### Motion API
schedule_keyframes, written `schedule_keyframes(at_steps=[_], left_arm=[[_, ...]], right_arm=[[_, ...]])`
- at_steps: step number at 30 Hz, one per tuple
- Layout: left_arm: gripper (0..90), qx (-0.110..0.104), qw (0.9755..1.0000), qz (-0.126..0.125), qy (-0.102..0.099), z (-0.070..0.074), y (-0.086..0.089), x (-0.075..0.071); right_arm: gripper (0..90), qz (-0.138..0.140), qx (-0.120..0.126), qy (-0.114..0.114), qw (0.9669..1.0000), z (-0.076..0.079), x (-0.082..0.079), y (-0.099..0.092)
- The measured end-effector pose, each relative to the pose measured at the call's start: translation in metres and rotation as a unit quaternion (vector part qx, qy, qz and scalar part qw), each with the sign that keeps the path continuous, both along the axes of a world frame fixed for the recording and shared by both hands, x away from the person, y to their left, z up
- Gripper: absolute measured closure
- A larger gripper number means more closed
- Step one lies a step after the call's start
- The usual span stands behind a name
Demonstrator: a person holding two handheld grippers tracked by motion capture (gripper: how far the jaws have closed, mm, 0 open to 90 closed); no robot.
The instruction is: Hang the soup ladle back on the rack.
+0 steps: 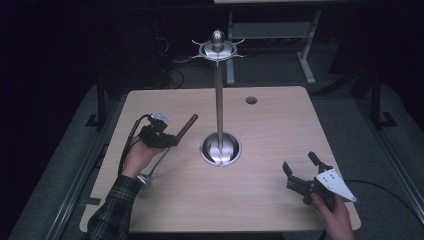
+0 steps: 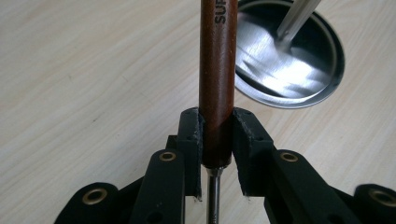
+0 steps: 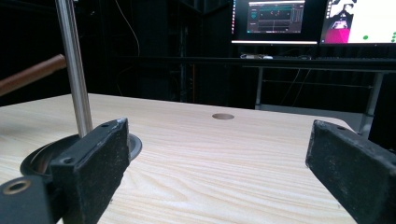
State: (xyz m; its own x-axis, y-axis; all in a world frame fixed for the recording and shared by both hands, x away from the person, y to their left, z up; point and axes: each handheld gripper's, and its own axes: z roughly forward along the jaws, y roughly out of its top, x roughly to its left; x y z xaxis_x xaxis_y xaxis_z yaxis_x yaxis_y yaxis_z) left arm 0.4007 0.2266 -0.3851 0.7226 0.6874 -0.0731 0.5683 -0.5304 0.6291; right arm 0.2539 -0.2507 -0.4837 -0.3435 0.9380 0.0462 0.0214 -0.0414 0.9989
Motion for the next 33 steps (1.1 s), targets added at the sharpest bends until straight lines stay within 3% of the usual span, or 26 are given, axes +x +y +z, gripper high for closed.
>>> schedule_keyframes(at_steps=[6,9,11,13,16,22,33], left_arm=[[73.8,-0.029,0.9995,0.000,-0.009,0.008,0.011,-0.006],[73.8,-0.058,0.9981,-0.002,-0.020,0.017,0.019,-0.012],[73.8,-0.060,0.9979,-0.005,-0.025,0.019,0.022,-0.013],[73.8,-0.091,0.9953,-0.005,-0.032,0.026,0.027,-0.017],[73.8,-0.115,0.9926,-0.009,-0.037,0.031,0.031,-0.020],[73.9,-0.129,0.9904,-0.011,-0.049,0.041,0.036,-0.024],[73.7,-0.171,0.9827,-0.020,-0.069,0.059,0.045,-0.034]], right_arm=[[6.0,0.000,-0.001,0.000,1.0000,0.000,0.000,0.000],[6.0,0.000,-0.001,0.001,1.0000,0.000,0.000,0.000],[6.0,0.000,0.000,0.001,1.0000,0.000,0.000,0.000],[6.0,0.000,-0.001,0.001,1.0000,0.000,0.000,0.000],[6.0,0.000,-0.001,0.001,1.0000,0.000,0.000,0.000],[6.0,0.000,-0.001,0.001,1.0000,0.000,0.000,0.000],[6.0,0.000,-0.001,0.001,1.0000,0.000,0.000,0.000]])
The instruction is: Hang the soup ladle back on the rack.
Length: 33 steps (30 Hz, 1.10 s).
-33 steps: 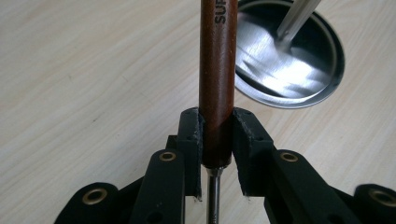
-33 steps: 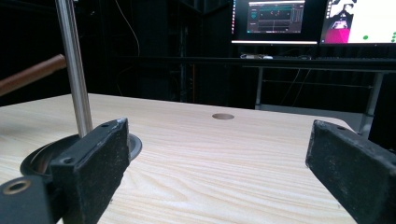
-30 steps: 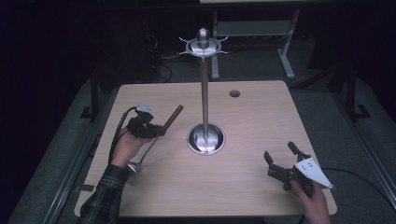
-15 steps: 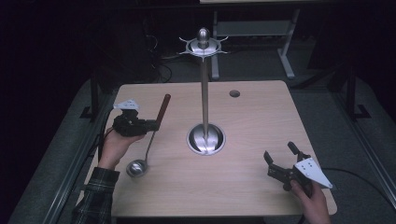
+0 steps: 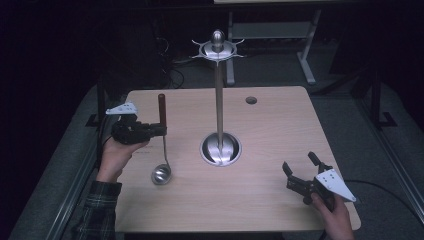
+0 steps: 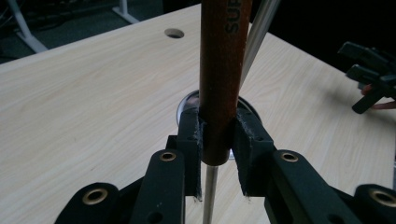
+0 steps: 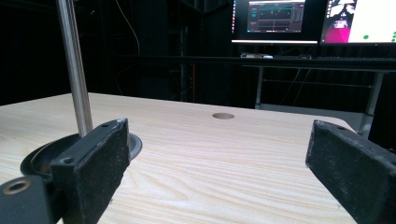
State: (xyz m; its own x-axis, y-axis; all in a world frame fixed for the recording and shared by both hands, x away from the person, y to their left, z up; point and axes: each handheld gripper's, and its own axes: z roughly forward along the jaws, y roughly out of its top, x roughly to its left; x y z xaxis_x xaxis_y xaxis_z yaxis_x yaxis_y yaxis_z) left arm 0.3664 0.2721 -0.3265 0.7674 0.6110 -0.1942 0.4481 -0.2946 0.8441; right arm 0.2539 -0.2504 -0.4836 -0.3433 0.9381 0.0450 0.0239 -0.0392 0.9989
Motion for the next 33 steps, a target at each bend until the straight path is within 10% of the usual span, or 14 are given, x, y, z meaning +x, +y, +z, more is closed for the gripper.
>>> schedule_keyframes(at_steps=[33], left_arm=[[73.6,-0.016,0.9957,-0.042,-0.080,0.070,-0.030,-0.002]], right_arm=[[6.0,-0.001,0.000,0.000,1.0000,0.000,0.000,0.000]])
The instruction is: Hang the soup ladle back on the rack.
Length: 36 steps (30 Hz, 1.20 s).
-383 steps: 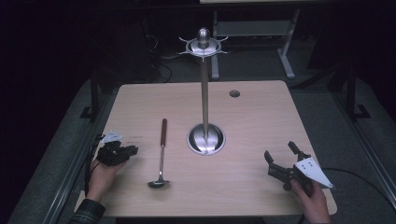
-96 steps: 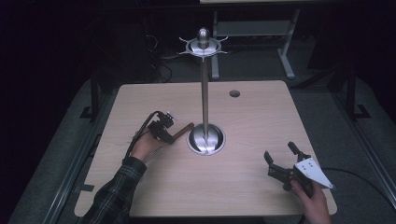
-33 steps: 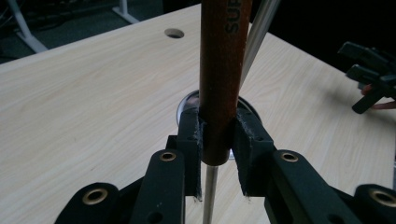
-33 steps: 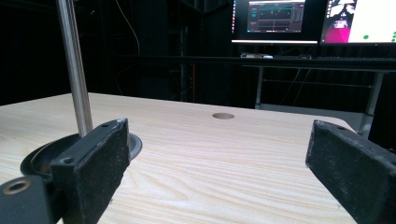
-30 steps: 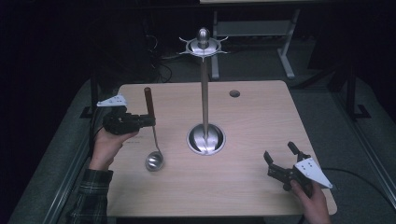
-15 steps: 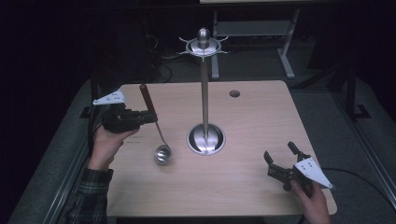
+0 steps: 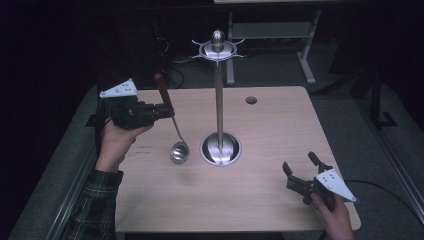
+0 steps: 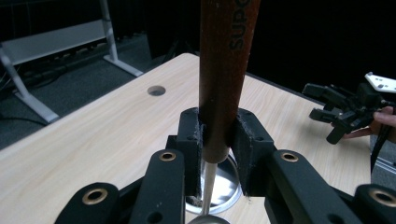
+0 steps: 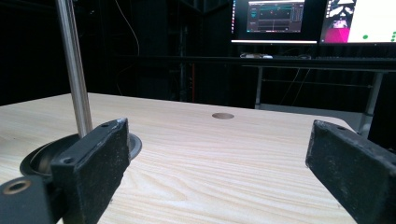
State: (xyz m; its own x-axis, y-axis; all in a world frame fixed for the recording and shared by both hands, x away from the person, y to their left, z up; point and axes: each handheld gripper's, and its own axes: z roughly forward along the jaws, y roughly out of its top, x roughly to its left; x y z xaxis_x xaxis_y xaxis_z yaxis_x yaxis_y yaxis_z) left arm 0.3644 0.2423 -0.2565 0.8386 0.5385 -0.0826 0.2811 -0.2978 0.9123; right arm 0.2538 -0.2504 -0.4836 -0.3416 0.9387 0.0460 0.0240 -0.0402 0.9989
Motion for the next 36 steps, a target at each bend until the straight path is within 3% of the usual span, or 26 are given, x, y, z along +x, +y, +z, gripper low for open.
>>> schedule_keyframes(at_steps=[8,19,36], left_arm=[[73.5,0.007,0.9998,-0.015,-0.013,0.024,-0.013,0.010],[73.6,0.015,0.9989,-0.040,-0.021,0.044,-0.033,0.021],[73.6,0.026,0.9979,-0.056,-0.018,0.048,-0.050,0.027]], right_arm=[[6.0,0.000,0.000,0.000,1.0000,0.000,0.000,0.000],[6.0,0.001,0.001,-0.001,1.0000,0.000,0.000,0.000],[6.0,0.001,0.001,-0.001,1.0000,0.000,0.000,0.000]])
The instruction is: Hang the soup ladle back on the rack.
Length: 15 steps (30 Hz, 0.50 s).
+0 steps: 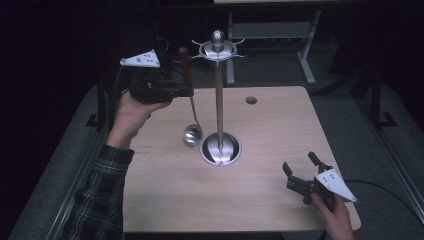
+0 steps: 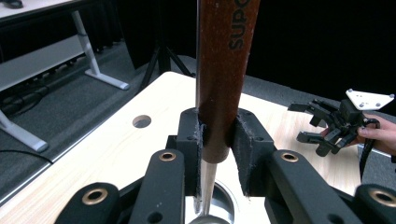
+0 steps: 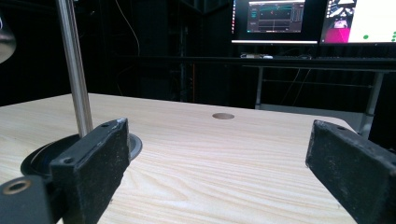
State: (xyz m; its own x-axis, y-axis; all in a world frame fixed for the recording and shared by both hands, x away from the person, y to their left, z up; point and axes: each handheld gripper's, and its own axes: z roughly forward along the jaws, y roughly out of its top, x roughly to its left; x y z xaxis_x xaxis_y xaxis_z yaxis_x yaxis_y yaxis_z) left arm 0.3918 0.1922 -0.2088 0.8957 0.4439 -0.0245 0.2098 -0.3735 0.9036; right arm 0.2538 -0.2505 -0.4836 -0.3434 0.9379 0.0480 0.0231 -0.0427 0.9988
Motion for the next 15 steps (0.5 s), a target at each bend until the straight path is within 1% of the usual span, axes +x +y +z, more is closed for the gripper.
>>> schedule_keyframes(at_steps=[2,9,15], left_arm=[[73.5,0.003,1.0000,0.000,0.001,-0.0003,-0.0009,0.0009],[73.6,0.000,1.0000,-0.005,0.002,-0.0002,-0.0037,0.0027],[73.6,0.000,0.9999,-0.010,0.001,0.0000,-0.0053,0.0005]], right_arm=[[6.0,0.000,0.000,0.000,1.0000,0.0000,0.0000,0.0000],[6.0,0.000,0.000,0.000,1.0000,0.0000,0.0000,0.0000],[6.0,0.000,0.000,0.000,1.0000,0.0000,-0.0001,0.0000]])
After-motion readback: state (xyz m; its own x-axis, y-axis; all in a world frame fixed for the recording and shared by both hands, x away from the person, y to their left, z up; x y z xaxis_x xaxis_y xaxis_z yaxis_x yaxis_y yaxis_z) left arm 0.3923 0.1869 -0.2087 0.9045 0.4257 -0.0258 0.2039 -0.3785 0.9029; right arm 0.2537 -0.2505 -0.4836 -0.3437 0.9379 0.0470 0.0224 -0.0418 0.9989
